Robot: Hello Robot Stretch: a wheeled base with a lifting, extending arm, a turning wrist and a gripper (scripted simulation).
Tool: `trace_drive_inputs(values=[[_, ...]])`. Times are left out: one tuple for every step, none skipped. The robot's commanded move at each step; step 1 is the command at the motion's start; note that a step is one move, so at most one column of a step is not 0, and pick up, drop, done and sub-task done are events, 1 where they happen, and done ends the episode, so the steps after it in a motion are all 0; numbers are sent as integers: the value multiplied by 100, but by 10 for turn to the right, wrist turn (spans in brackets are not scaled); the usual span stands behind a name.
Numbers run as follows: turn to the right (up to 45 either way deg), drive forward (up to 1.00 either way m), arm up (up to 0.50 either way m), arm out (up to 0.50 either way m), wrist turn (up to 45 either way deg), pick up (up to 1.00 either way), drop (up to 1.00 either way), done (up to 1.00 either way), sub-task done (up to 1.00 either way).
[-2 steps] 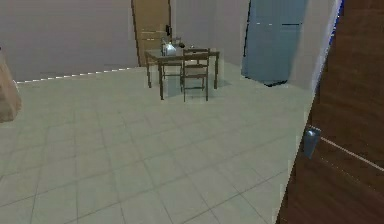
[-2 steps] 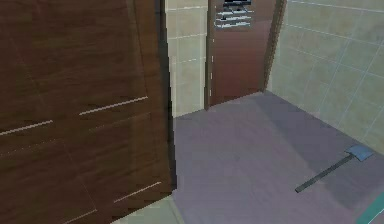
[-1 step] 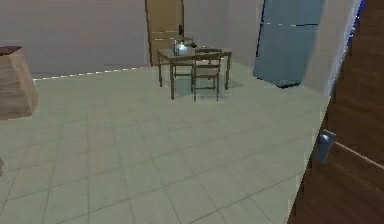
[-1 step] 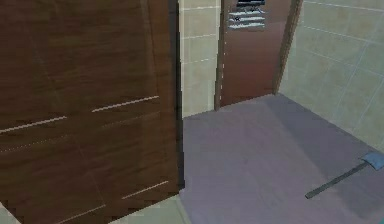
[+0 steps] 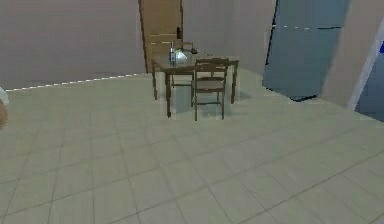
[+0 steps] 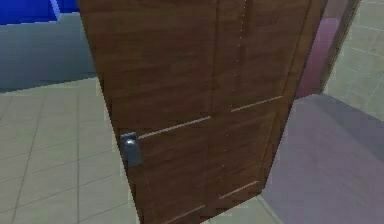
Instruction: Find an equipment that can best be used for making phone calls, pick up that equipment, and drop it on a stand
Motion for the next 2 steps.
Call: trace_drive_inputs(values=[[150,0,0,0,0,0,0,0,0],[0,55,0,0,0,0,0,0,0]])
